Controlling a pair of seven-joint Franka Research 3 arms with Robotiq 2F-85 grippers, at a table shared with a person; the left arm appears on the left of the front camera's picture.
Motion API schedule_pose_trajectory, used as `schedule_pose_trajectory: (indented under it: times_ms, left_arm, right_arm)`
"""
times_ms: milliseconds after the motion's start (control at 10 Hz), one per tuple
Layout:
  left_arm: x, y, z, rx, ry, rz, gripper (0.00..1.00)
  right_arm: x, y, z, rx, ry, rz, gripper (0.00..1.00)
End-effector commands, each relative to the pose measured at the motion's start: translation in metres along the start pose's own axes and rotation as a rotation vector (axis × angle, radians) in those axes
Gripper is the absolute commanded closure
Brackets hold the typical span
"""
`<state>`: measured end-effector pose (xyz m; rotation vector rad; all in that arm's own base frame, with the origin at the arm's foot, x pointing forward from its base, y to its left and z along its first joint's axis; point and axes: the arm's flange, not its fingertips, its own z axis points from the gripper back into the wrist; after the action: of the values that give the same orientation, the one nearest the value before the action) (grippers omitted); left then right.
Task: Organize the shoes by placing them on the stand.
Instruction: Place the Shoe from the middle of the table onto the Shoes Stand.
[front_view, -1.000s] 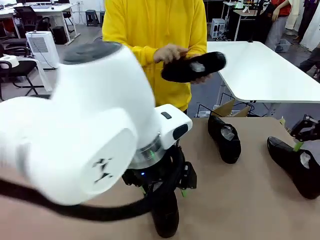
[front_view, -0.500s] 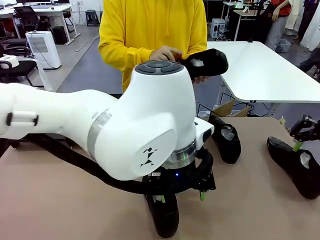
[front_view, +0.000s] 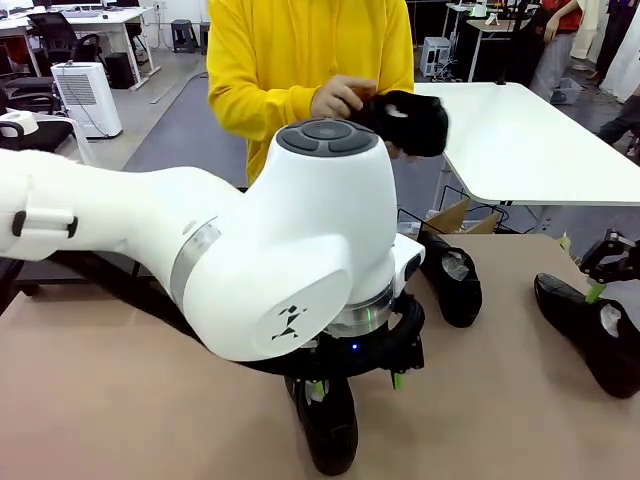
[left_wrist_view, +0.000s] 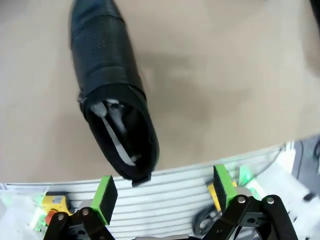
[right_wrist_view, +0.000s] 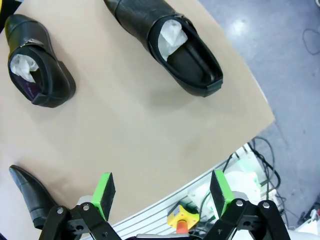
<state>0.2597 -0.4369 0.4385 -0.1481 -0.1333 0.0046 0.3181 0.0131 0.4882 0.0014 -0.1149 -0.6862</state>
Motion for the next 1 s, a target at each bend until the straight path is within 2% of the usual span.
schedule_pose_trajectory:
  times_ms: [0, 400, 700, 900]
  left_arm:
    - [0.006, -0.020, -0.019, 0.084, -0.091, 0.159, 0.00]
    - [0.011, -0.030, -0.056, 0.137, -0.073, 0.245, 0.00]
    - [0.016, -0.035, -0.082, 0.142, -0.101, 0.226, 0.00]
    - [0.019, -0.037, -0.098, 0.180, -0.080, 0.226, 0.00]
  right_arm:
    - [0.000, 0.001, -0.003, 0.015, -0.009, -0.011, 0.00]
    - [0.000, 0.001, -0.003, 0.015, -0.009, -0.011, 0.00]
    - [0.000, 0.001, -0.003, 0.015, -0.009, -0.011, 0.00]
    - [0.000, 0.001, -0.003, 0.015, -0.009, -0.011, 0.00]
